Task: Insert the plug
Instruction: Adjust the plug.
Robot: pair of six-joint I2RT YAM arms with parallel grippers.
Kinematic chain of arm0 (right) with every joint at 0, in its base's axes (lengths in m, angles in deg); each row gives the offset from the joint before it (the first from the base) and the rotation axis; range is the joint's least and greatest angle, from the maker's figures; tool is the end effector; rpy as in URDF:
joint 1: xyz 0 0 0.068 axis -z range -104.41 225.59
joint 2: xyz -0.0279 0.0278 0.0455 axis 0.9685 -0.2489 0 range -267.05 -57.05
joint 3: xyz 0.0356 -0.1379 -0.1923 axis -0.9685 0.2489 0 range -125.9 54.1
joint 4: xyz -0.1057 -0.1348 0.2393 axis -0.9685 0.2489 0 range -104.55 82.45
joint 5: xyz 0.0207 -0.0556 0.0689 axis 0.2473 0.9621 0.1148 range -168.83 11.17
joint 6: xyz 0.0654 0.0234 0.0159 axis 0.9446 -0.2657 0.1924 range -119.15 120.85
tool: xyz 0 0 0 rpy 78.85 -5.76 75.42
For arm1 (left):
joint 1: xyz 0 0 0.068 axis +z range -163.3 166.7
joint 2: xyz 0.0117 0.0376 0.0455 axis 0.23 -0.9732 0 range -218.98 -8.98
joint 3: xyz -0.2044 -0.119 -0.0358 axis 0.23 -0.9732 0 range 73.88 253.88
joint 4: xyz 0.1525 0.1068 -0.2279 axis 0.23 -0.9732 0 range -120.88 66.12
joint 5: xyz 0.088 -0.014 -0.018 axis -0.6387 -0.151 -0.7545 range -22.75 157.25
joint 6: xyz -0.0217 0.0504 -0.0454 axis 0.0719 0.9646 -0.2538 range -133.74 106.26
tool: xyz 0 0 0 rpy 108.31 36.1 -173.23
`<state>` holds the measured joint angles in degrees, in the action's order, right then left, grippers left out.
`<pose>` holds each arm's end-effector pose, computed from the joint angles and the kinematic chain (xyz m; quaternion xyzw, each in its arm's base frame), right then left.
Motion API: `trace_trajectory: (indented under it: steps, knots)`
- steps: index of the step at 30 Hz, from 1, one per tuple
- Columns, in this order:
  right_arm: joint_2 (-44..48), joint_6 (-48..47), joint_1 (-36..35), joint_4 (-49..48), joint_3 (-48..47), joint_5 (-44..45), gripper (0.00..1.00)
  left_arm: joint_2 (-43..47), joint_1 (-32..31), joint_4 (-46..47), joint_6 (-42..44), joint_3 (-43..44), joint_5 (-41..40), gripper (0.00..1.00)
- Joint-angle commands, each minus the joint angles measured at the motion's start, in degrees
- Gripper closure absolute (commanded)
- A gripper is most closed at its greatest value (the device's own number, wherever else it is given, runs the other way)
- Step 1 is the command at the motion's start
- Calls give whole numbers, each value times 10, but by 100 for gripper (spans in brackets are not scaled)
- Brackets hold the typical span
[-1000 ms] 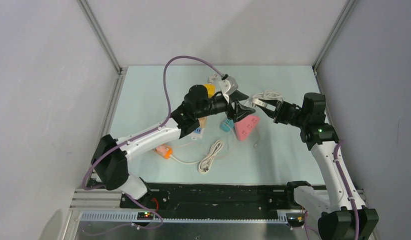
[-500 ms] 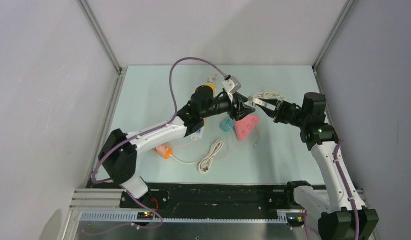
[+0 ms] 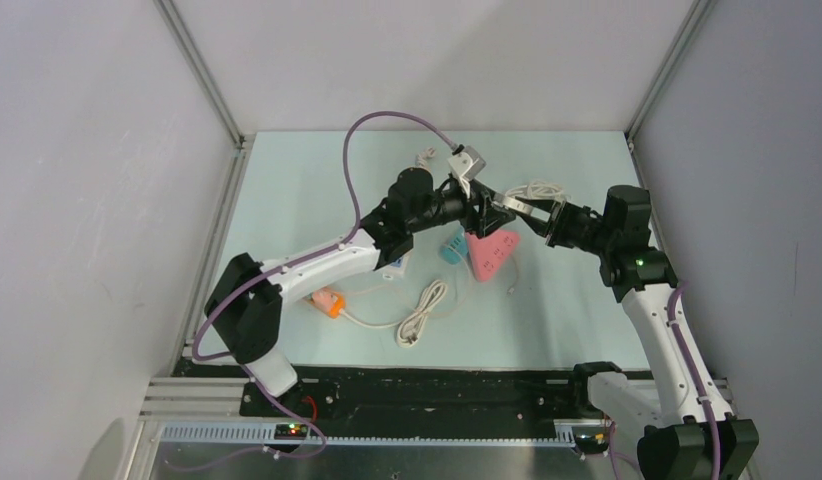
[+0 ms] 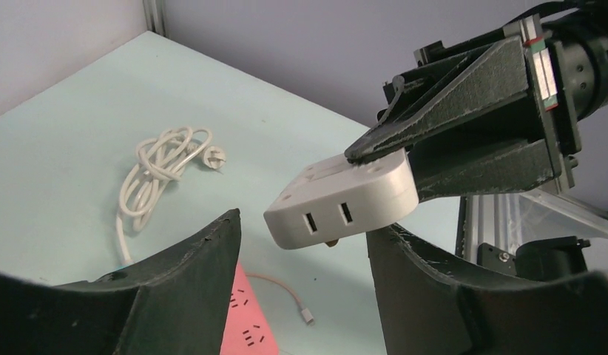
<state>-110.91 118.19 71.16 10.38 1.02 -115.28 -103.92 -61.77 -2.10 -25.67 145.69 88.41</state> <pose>0.2711 0.0560 0.3021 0.5784 0.5831 0.5703 0.0145 0.2821 -0.3502 0.2840 0.3423 0.6275 -0.4591 0.5275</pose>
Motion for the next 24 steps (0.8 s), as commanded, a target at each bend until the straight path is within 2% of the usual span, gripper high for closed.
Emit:
trace_trajectory:
  steps: [1,7,10,12,18,24]
  knots:
    - [8,92,-3,-23,-14,-3,100,0,-1,17,-34,29,2,32]
    - [10,102,-6,-45,-10,-4,100,-15,5,17,-36,21,-21,38]
    - [12,102,-5,-45,-10,-4,100,-26,12,17,-33,11,-21,50]
    - [14,104,-5,-46,-10,-4,100,-27,13,16,-19,-1,-22,54]
    - [17,103,-4,-42,-10,-5,100,-20,19,15,3,-30,-50,56]
    - [23,100,-5,-39,-1,-5,100,-10,39,15,-9,-22,-65,55]
